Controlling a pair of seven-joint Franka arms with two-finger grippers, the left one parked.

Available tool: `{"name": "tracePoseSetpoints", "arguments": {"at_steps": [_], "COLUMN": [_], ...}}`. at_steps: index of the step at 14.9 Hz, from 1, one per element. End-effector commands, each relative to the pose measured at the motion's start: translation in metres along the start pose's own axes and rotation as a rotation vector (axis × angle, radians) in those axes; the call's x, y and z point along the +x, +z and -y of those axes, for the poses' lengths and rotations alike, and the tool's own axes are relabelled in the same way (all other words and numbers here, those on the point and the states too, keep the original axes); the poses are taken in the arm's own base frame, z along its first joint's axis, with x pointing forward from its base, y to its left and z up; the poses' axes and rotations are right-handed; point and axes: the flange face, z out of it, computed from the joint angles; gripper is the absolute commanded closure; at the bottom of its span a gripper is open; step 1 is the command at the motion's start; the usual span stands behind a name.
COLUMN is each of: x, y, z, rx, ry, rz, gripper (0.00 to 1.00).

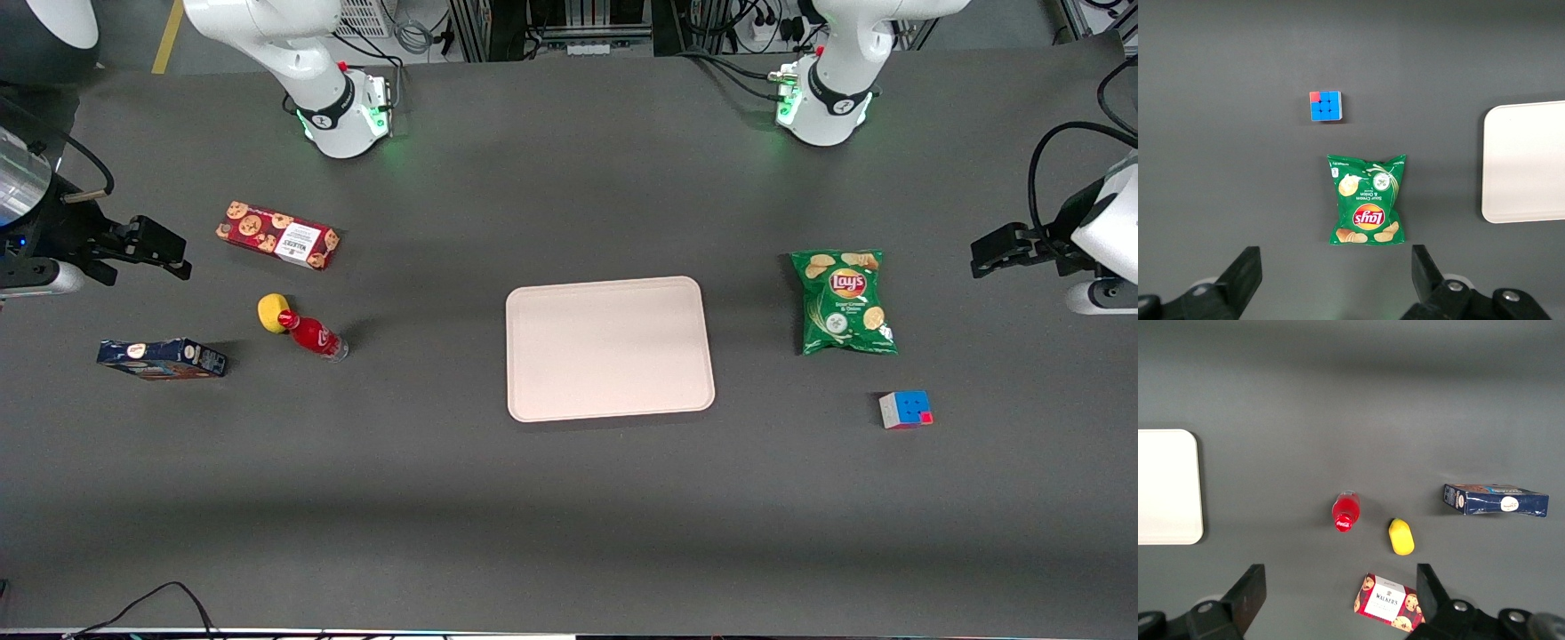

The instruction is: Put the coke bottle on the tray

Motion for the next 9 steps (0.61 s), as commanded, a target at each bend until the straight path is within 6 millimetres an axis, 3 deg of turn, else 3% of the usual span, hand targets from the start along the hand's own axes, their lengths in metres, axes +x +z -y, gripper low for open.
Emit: {"name": "tracePoseSetpoints", "arguments": {"at_steps": [1,7,9], "x": [-0.001,0.0,0.0], "y": [-0.006,0.003,0.019], "z": [0.004,0.006,0.006], "rx": [0.021,0.02,0.017], "ry": [0.024,0.006,0.0], "rz": [0.02,0.037,0.069], "gripper": [0.0,0.0,0.0]}}
